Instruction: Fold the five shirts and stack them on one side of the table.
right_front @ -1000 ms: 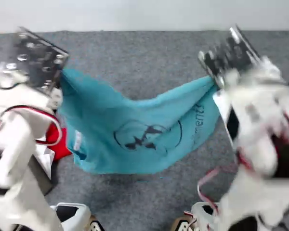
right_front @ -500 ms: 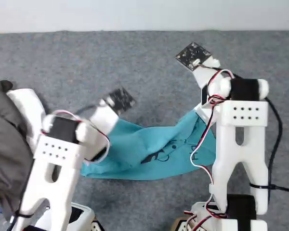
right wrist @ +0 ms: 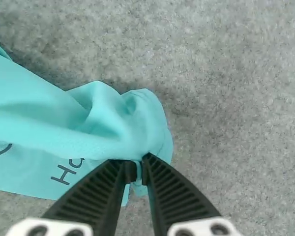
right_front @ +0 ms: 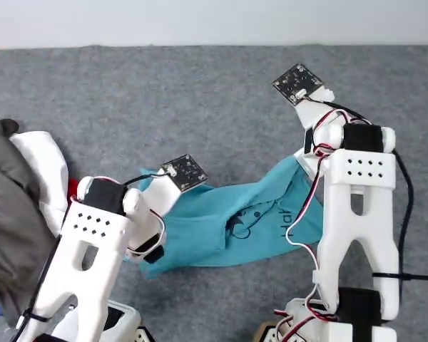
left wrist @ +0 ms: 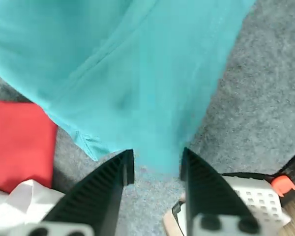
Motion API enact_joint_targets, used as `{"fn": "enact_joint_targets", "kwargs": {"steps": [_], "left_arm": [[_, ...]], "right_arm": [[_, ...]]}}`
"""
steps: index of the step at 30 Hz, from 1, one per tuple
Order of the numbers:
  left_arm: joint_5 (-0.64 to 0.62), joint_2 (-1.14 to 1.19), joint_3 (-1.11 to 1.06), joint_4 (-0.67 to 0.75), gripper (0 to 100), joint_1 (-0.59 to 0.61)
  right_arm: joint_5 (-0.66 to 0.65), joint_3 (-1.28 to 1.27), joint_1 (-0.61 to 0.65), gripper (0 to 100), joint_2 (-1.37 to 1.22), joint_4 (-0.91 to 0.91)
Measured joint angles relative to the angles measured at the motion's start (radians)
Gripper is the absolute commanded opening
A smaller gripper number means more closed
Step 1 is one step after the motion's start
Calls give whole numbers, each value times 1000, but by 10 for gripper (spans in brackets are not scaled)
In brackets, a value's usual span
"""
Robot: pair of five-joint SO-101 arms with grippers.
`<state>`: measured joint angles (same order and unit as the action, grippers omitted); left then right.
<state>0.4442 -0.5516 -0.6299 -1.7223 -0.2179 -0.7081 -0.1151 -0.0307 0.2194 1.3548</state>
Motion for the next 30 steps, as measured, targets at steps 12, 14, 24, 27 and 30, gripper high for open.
{"fn": "enact_joint_targets", "kwargs": {"steps": [12, 14, 24, 27, 30], "left_arm": [[41, 17, -97, 69, 178, -155], [66, 69, -149, 115, 177, -157], [78, 212, -183, 232, 178, -129], [78, 212, -239, 288, 178, -110], [78, 212, -293, 348, 178, -101]], "right_arm": [[0, 0, 0, 10, 0, 0], [0, 0, 0, 10, 0, 0], [0, 0, 0, 10, 0, 0], [0, 0, 0, 10, 0, 0], [0, 0, 0, 10, 0, 0]]}}
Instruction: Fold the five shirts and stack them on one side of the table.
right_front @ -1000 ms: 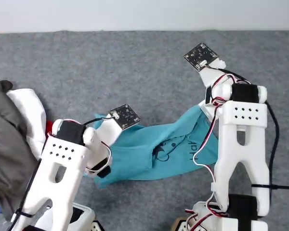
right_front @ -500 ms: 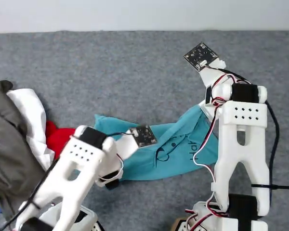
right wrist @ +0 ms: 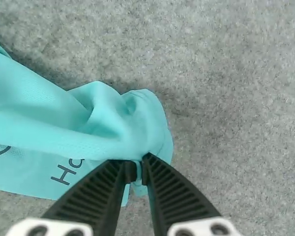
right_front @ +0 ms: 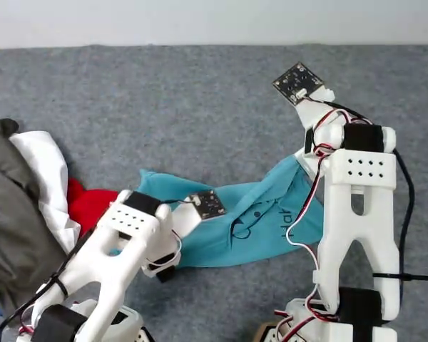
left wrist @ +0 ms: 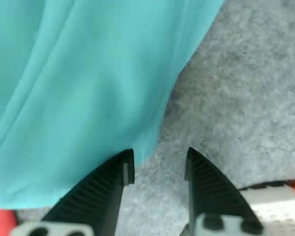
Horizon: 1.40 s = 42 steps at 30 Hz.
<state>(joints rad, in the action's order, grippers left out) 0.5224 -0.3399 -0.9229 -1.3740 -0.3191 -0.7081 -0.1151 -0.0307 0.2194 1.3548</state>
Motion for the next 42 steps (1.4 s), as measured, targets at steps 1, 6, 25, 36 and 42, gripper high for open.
{"fn": "enact_joint_targets", "kwargs": {"steps": [1, 6, 25, 36, 42], "left_arm": [[0, 0, -15, 20, 178, 0], [-2, 0, -75, 115, 178, 0], [-20, 0, -170, 242, 13, -8], [-18, -183, 199, -74, 13, 52], [-14, -279, 450, -215, 13, 153]], "right_arm": [[0, 0, 0, 10, 0, 0], [0, 0, 0, 10, 0, 0], [0, 0, 0, 10, 0, 0], [0, 0, 0, 10, 41, 0], [0, 0, 0, 10, 147, 0]]}}
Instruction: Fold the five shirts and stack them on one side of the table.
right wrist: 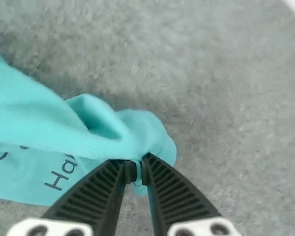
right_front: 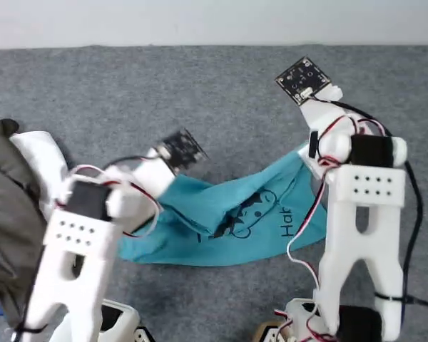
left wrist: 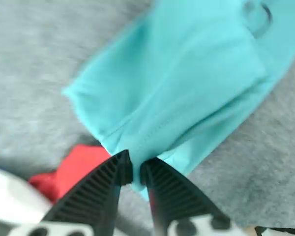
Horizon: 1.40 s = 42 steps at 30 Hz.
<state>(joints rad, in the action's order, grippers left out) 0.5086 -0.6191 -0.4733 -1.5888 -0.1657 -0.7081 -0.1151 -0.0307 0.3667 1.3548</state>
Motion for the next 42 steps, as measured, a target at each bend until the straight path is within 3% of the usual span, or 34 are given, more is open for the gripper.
{"fn": "enact_joint_targets", "kwargs": {"steps": [13, 21, 28, 42], "left_arm": [[0, -5, 508, -74, 14, 140], [0, -15, 844, 81, 14, 287], [0, -31, 1060, 193, 14, 302], [48, -37, 1307, 213, 14, 321]], "right_arm": [[0, 87, 0, 10, 218, -5], [0, 374, 2, 10, 264, -5], [-2, 555, -43, 10, 265, -5], [-213, 597, -110, 10, 468, 26]]}}
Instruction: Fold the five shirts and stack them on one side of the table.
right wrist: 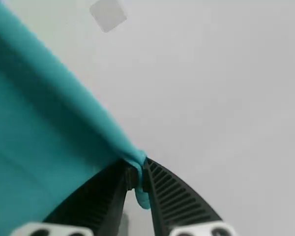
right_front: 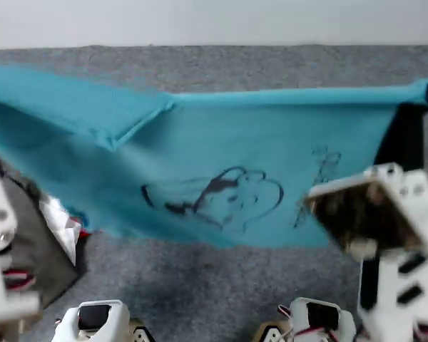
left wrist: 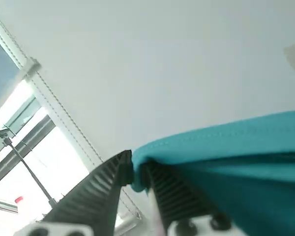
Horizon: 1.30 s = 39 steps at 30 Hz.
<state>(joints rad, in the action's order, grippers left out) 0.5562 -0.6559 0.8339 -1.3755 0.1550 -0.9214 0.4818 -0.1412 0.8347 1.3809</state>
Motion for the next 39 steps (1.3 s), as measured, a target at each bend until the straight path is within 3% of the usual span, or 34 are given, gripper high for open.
{"fn": "enact_joint_targets", "kwargs": {"steps": [4, 9, 13, 17, 21, 25, 33, 39], "left_arm": [[40, -3, 58, -14, 14, 0], [81, -3, 44, -133, 14, 0], [84, 23, -89, -213, 14, -2], [84, 107, -308, -187, 14, -2], [84, 216, -551, -12, 14, -2], [84, 330, -713, 235, 14, -11], [89, 603, -730, 615, 14, -26], [189, 713, -733, 763, 14, -57]], "right_arm": [[-44, 0, 0, 10, 57, 52], [-66, -15, -2, 10, 40, 64], [-66, -118, -3, 10, -43, 64], [-66, -267, 21, 10, -186, 64], [-63, -390, 51, 10, -324, -2], [-31, -442, 60, 10, -457, -189], [-25, -443, 61, 10, -735, -580], [-69, -443, 61, 10, -881, -835]]}}
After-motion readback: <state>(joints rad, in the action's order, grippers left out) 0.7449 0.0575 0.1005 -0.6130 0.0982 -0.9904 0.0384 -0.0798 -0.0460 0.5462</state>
